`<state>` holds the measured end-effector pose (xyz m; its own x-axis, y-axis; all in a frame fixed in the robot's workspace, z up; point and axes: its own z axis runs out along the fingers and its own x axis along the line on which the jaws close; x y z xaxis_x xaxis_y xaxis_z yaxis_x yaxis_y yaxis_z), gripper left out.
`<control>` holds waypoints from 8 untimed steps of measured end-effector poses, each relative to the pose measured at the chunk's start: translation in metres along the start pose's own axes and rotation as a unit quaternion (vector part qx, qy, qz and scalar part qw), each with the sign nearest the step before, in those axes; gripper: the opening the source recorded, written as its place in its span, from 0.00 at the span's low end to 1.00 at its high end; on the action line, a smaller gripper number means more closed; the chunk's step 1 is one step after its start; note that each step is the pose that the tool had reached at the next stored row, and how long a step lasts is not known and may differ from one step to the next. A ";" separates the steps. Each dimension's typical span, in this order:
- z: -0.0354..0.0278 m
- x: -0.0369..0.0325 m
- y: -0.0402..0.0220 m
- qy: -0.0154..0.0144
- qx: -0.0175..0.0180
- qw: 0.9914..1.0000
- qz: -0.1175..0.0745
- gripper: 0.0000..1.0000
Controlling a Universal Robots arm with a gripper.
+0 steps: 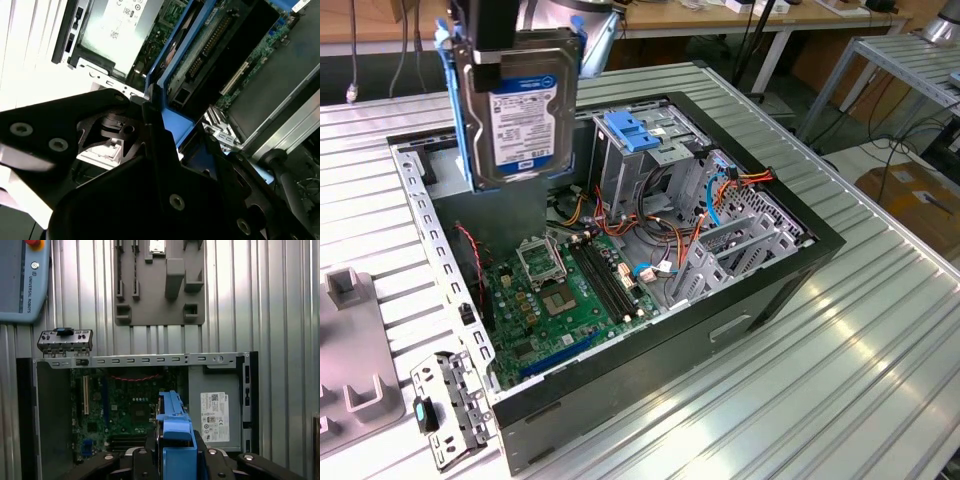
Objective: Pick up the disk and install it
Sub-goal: 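Pick up the disk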
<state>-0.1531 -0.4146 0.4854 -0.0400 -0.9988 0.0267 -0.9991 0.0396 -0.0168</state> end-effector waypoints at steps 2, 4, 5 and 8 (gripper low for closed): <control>0.0009 -0.0002 -0.0091 0.000 0.000 1.000 0.000 0.37; 0.0021 -0.0005 -0.0192 0.000 0.000 1.000 0.000 0.37; 0.0026 -0.0006 -0.0233 0.000 0.000 1.000 0.000 0.37; 0.0032 -0.0007 -0.0269 0.000 0.000 1.000 0.000 0.37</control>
<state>-0.1261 -0.4151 0.4826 -0.0399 -0.9988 0.0270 -0.9991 0.0395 -0.0168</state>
